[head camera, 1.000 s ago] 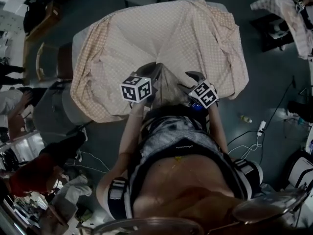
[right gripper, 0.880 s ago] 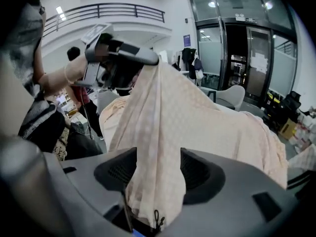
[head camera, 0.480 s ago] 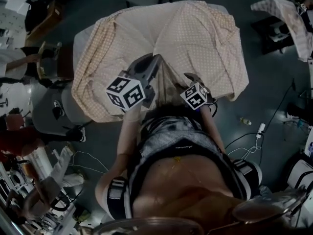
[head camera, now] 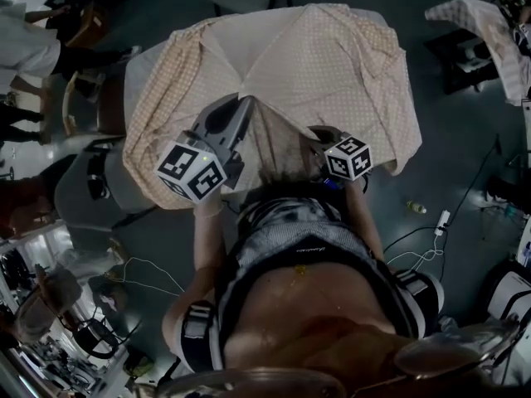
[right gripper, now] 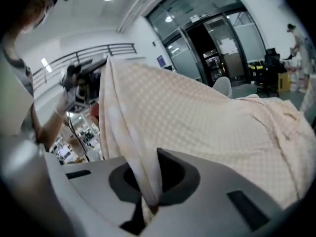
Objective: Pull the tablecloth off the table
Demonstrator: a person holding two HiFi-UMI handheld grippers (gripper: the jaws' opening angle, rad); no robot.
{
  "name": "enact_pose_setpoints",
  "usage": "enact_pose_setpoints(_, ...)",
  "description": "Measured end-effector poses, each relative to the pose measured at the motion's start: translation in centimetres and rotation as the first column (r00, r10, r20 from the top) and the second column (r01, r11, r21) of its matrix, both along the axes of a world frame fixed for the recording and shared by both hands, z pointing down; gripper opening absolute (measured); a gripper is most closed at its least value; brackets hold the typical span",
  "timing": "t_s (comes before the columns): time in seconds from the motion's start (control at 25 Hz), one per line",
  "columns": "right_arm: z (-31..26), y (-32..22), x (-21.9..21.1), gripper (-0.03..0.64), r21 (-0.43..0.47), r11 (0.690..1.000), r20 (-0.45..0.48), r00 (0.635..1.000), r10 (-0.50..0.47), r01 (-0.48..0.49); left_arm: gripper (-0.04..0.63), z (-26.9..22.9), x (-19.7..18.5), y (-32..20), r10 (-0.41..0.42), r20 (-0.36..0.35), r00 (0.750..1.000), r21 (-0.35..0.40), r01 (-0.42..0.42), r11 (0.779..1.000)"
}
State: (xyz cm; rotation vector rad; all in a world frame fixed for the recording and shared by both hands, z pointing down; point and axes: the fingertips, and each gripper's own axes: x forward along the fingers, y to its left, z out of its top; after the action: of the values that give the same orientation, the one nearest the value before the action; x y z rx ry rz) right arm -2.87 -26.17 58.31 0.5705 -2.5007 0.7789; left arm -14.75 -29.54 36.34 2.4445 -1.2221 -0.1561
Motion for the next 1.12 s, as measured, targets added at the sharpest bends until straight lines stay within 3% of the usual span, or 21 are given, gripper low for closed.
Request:
enact_pose_setpoints(0.16, -3.8, -1.8, 1.0, 0.063, -0.046, 0.996, 0.185, 0.979, 0.087, -0.08, 0.008, 0.6, -1.6, 0.6, 0.01, 0.049, 0.999, -0.004, -0.01, 1.0)
enact_pose_setpoints(0.28, -6.6, -2.9, 1.4, 0.063, -0.042, 0.992, 0.263, 0.956, 0.128, -0.121, 0.008, 1.4, -1.3, 1.2, 0.046, 0.072, 0.996, -0.026, -0.045, 0.999)
enact_pose_setpoints(0.64, -10.6, -3.8, -1.3, 0.063, 0.081, 0.994, 0.267, 0.962, 0.055, -0.08, 0.008, 6.5, 2.4, 2.3, 0.167, 0.09, 0.982, -0.15, -0.152, 0.977)
enact_pose_setpoints(0.8, -12.4, -4.3, -2.5, 0.063, 0.121, 0.991, 0.293, 0.956, 0.025, -0.063, 0.008, 9.1, 3.9, 3.3, 0.213, 0.189, 0.958, -0.192, -0.177, 0.965)
enact_pose_setpoints(0.96, -14.8, -4.7, -3.9, 0.063, 0.157, 0.987, 0.336, 0.942, -0.02, -0.035, 0.012, 10.6, 5.2, 4.0, 0.228, 0.269, 0.936, -0.174, -0.186, 0.967)
enact_pose_setpoints(1.0, -15.3, -4.7, -4.3, 0.063, 0.17, 0.985, 0.34, 0.94, -0.04, -0.02, 0.035, 10.8, 5.7, 4.1, 0.239, 0.275, 0.931, -0.169, -0.197, 0.966)
enact_pose_setpoints(1.12, -16.7, -4.1, -6.0, 0.063, 0.193, 0.981, 0.372, 0.922, -0.105, 0.034, 0.207, 12.1, 7.1, 4.2, 0.285, 0.343, 0.895, -0.182, -0.234, 0.955)
